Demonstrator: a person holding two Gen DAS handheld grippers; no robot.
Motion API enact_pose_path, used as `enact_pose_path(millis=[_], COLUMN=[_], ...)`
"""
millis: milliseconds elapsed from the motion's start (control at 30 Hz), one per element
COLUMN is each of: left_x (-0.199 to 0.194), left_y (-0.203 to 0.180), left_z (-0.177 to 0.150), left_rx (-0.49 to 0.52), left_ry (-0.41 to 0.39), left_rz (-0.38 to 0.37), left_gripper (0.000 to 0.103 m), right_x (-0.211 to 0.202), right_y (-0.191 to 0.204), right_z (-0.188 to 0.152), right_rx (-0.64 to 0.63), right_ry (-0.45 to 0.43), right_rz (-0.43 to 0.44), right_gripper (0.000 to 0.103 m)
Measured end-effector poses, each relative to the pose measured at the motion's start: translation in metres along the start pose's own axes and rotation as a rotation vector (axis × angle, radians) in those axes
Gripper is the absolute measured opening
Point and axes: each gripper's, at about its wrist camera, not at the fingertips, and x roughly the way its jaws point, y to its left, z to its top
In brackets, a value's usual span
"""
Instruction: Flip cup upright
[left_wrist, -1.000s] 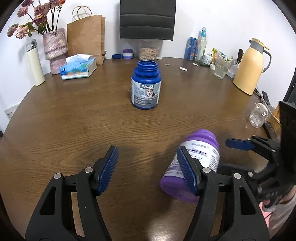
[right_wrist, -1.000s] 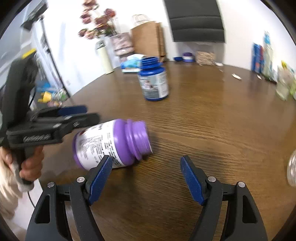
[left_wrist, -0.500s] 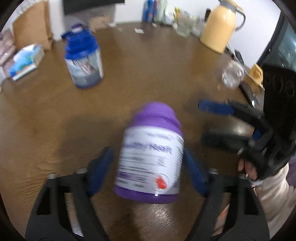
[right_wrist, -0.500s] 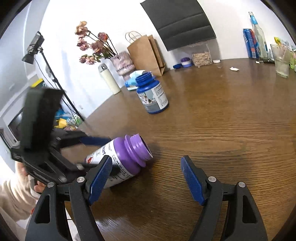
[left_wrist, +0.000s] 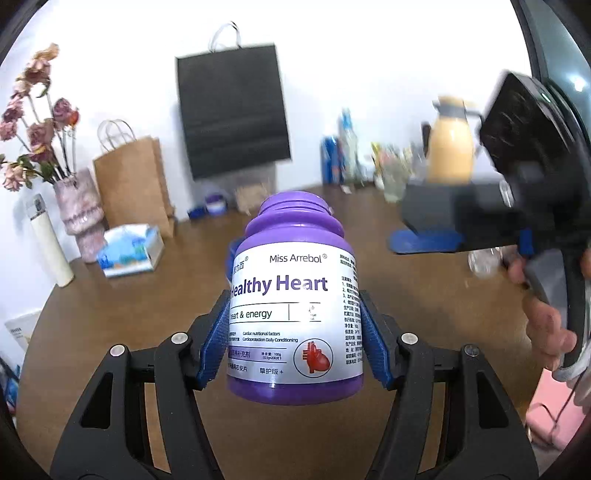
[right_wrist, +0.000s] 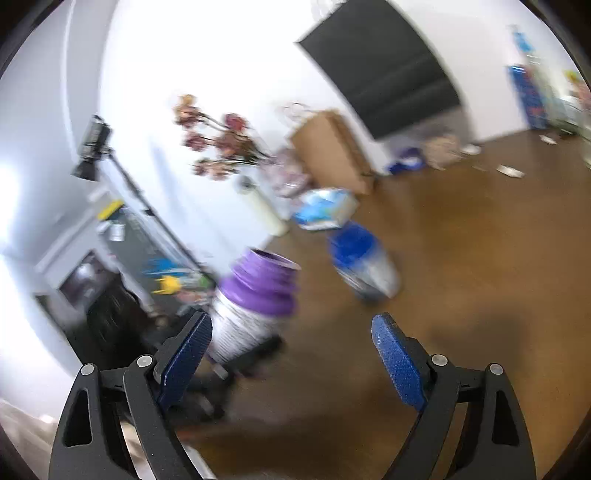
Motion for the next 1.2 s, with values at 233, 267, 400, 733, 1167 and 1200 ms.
enact_pose_path(millis=[233,267,400,733,1167,1200], left_x=[0.012,0.014,0.031,0.068,0.122,0.125], left_y=[0.043,0.049,0.078,0.122,0.137,0.135], left_z=[0.020,0.018,0.021,0.013,0.000,-0.001], left_rx=[-0.027,-0.035,-0.072,-0.156,-0.267,-0.274], left_ry=[-0.126,-0.121,-0.113,-0.071,-0.024,-0.016], left_rz=[0.019,0.023,0.046,0.020,0.160,0.164], left_gripper=[0.060,0.060,0.060,0.060,0.060,0.060], right_x=[0.083,0.094,0.137,0.193,0.249,0.240], right_y=[0.022,0.020,0.007,0.062,0.029,0.030], right_z=[0.066,0.071,0.084,0.062,0.085,0.084], right_rx=[-0.019,-0.006,0.020,-0.639,-0.700,-0.721], right_ry=[0.146,0.153,0.183,0.140,0.161,0.147], right_rz=[0.072,0.086,0.158,-0.185,-0.193,-0.210], right_gripper=[0.092,0.092,0.067,0.065,0.068,0.068])
